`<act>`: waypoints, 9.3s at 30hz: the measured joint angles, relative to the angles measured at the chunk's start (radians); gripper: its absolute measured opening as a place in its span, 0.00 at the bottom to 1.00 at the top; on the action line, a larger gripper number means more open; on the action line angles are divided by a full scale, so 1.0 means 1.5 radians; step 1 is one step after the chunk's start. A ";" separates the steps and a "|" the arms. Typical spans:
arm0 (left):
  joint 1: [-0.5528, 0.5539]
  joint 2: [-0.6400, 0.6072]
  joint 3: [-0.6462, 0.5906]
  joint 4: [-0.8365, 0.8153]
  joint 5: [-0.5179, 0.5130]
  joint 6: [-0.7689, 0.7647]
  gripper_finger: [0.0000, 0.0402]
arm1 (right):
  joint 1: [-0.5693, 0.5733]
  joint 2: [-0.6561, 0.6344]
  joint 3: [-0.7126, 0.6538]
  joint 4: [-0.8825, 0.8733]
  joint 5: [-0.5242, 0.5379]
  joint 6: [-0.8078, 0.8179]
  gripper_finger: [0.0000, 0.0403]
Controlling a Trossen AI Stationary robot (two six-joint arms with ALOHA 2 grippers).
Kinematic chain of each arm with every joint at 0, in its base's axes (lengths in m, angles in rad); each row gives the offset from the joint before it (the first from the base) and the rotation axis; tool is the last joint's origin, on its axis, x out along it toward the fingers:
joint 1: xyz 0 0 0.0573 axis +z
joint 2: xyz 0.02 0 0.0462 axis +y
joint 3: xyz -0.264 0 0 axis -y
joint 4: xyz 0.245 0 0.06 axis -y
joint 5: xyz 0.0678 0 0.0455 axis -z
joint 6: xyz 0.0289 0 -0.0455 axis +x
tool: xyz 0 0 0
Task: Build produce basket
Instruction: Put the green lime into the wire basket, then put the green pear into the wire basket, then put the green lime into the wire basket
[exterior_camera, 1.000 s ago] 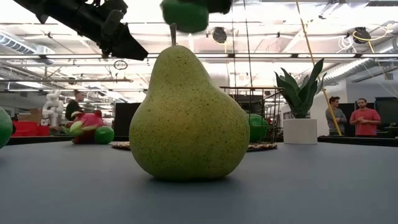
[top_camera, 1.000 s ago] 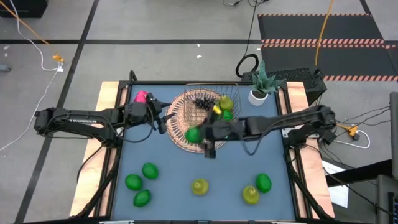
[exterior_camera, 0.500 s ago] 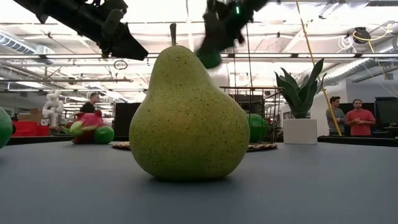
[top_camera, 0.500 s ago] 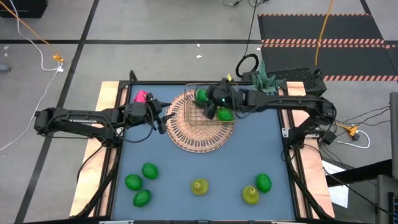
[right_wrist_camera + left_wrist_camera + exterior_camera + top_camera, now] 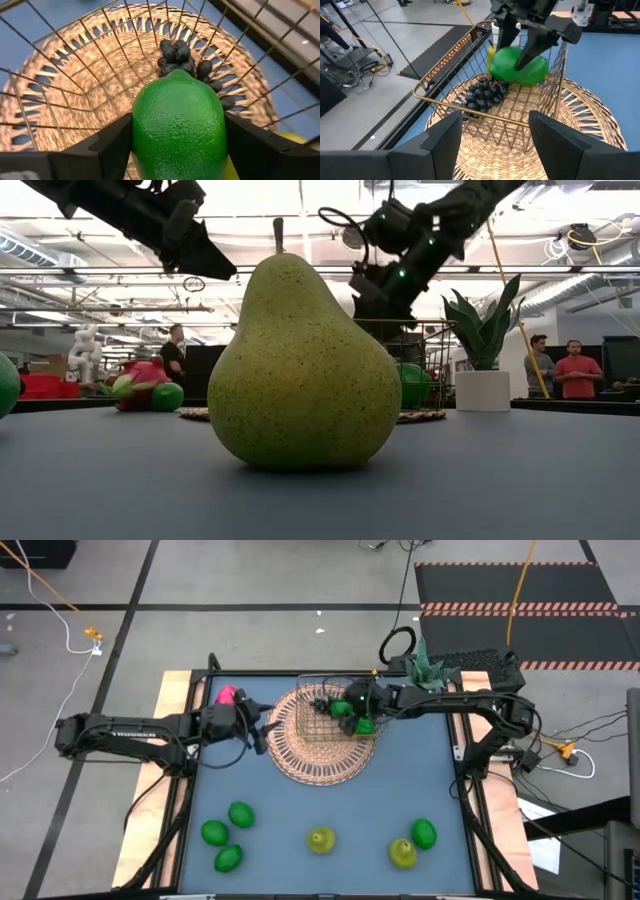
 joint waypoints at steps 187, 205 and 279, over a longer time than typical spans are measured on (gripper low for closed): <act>0.036 0.071 0.000 0.015 -0.001 0.012 0.58 | 0.092 -0.083 0.326 -0.008 -0.049 -0.281 0.00; 0.035 0.071 0.000 0.000 -0.001 0.024 0.58 | 0.003 0.100 0.196 0.105 -0.139 -0.159 0.00; 0.041 0.072 0.000 -0.025 -0.001 -0.006 0.58 | 0.082 -0.162 0.090 -0.069 -0.049 -0.105 0.52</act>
